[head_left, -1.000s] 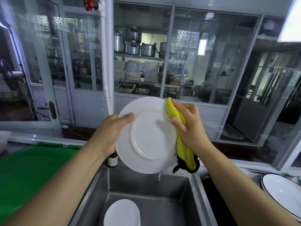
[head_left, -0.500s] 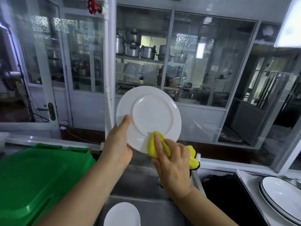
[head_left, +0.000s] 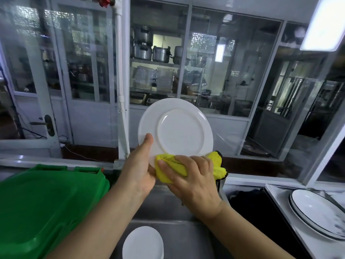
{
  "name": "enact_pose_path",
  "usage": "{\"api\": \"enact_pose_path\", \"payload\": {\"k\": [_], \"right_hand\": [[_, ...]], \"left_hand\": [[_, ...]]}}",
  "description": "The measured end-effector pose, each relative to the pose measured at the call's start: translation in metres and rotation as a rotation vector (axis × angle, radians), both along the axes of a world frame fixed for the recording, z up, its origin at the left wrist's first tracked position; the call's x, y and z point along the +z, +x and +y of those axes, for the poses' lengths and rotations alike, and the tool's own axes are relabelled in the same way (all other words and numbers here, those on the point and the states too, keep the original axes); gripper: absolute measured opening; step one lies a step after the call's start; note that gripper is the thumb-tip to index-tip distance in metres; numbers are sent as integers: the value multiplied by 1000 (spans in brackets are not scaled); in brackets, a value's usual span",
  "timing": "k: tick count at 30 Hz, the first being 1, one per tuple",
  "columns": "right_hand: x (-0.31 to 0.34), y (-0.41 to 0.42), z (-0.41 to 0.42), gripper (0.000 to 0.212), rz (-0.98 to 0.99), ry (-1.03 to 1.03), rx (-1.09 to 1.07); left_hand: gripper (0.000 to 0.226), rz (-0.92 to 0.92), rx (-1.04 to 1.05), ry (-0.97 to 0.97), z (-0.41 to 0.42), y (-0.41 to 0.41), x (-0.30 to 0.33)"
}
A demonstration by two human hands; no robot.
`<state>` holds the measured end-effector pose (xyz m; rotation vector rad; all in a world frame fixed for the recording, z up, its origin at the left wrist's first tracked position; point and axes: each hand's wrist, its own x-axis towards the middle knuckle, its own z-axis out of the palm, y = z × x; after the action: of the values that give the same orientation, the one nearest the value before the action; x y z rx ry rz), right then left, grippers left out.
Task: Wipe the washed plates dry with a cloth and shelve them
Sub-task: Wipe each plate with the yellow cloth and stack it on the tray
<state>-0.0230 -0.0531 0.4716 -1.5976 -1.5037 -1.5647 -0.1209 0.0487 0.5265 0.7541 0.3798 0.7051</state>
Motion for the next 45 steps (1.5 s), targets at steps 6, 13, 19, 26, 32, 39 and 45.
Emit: {"api": "enact_pose_path", "payload": {"k": [6, 13, 19, 26, 32, 39, 45], "right_hand": [[-11, 14, -30, 32, 231, -68, 25], [13, 23, -41, 41, 493, -21, -176], [20, 4, -37, 47, 428, -105, -196], [-17, 11, -89, 39, 392, -235, -121], [-41, 58, -183, 34, 380, -229, -215], [-66, 141, -355, 39, 621, 23, -540], [-97, 191, -505, 38, 864, 235, -661]], "left_hand": [[27, 27, 84, 88, 11, -11, -4], [13, 46, 36, 320, -1, -14, -24], [19, 72, -51, 334, -24, 0, -33], [20, 57, -54, 312, -58, 24, -33], [18, 103, -147, 379, -114, 68, -40], [14, 196, -286, 504, -225, 148, -59], [15, 349, -375, 898, -341, 234, -103]]}}
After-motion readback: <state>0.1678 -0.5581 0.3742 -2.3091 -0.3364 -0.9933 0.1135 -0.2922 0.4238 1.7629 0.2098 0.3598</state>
